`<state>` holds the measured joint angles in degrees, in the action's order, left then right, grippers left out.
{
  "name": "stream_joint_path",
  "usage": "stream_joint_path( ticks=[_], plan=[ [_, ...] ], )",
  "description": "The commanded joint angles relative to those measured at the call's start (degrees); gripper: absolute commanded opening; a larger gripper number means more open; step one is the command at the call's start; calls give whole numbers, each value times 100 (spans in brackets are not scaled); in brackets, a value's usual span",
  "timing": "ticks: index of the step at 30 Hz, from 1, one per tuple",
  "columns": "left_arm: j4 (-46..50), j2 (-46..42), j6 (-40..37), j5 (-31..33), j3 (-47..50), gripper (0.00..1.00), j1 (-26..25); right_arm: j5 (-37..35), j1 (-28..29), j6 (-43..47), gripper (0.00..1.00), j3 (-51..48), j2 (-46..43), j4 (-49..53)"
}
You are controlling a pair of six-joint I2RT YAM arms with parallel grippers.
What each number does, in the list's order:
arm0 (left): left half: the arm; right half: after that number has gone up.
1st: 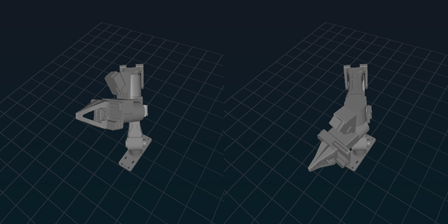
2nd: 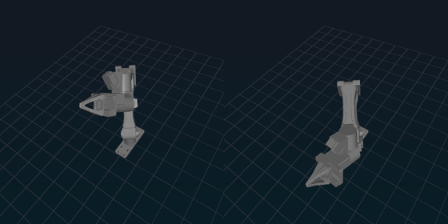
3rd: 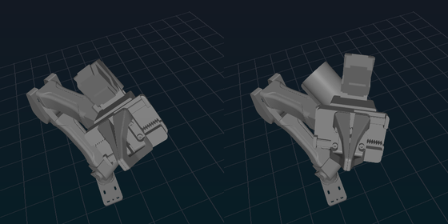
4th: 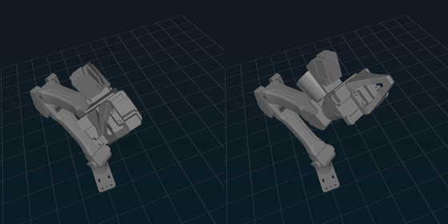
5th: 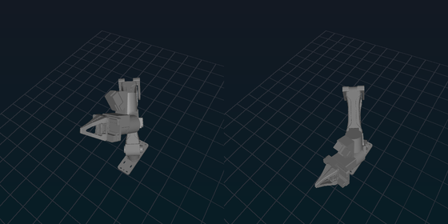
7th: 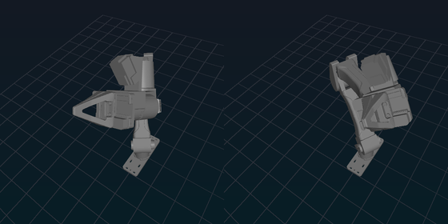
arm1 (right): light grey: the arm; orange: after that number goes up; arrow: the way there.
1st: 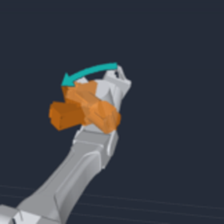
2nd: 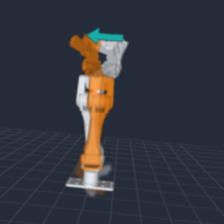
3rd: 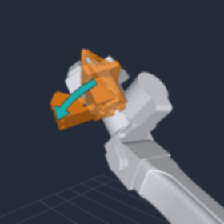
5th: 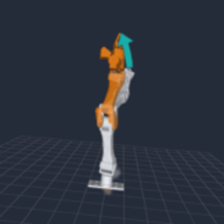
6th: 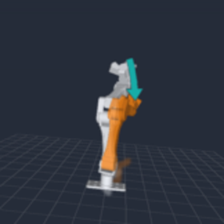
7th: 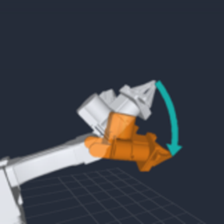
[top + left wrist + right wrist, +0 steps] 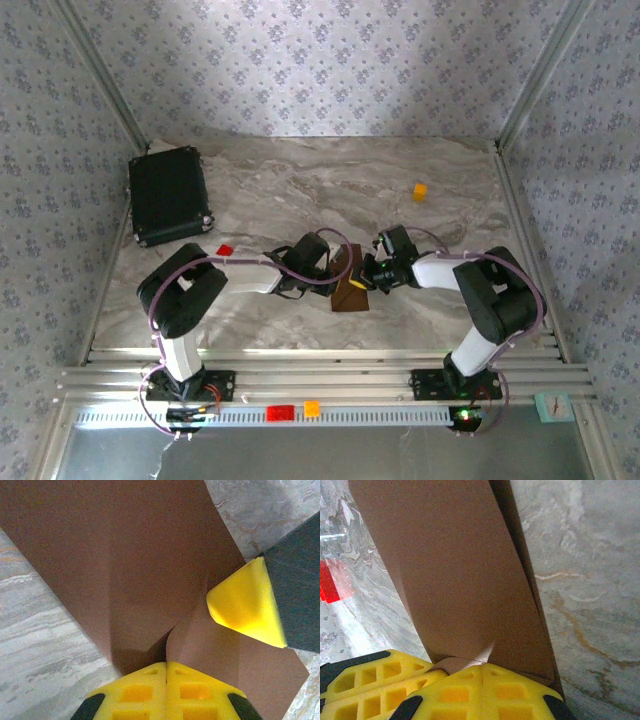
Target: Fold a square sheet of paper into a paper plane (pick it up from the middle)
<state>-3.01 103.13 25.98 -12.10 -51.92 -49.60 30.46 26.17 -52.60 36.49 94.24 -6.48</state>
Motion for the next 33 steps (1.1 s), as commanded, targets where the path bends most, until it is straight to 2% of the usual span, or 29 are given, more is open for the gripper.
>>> stream_joint_path(
  ticks=[1,5,9,13,14,18,20,23,27,33],
  plan=[
    [371,-153,-8,204,51,0,-21,-404,53,-143,0,-341,181,295],
    [447,-464,147,344,33,12,29,-522,85,-180,0,-436,156,300],
    [751,-748,316,556,-39,33,63,-562,95,-198,0,-443,169,291],
    [958,-1089,665,688,15,40,100,-576,113,-216,0,-454,165,293],
    [977,-1172,779,622,32,40,104,-589,109,-214,0,-453,153,296],
    [783,-1248,1038,-330,34,15,91,-611,112,-225,0,-466,139,316],
    [708,-1164,1117,-871,-20,10,89,-611,108,-225,0,-464,138,327],
    [593,-891,1221,-1683,-167,5,98,-592,103,-220,0,-459,150,327],
    [728,-451,1200,-2145,-431,4,108,-581,116,-202,0,-454,172,338],
    [727,-71,1230,-2205,-575,3,124,-578,115,-204,0,-479,156,336]
  ],
)
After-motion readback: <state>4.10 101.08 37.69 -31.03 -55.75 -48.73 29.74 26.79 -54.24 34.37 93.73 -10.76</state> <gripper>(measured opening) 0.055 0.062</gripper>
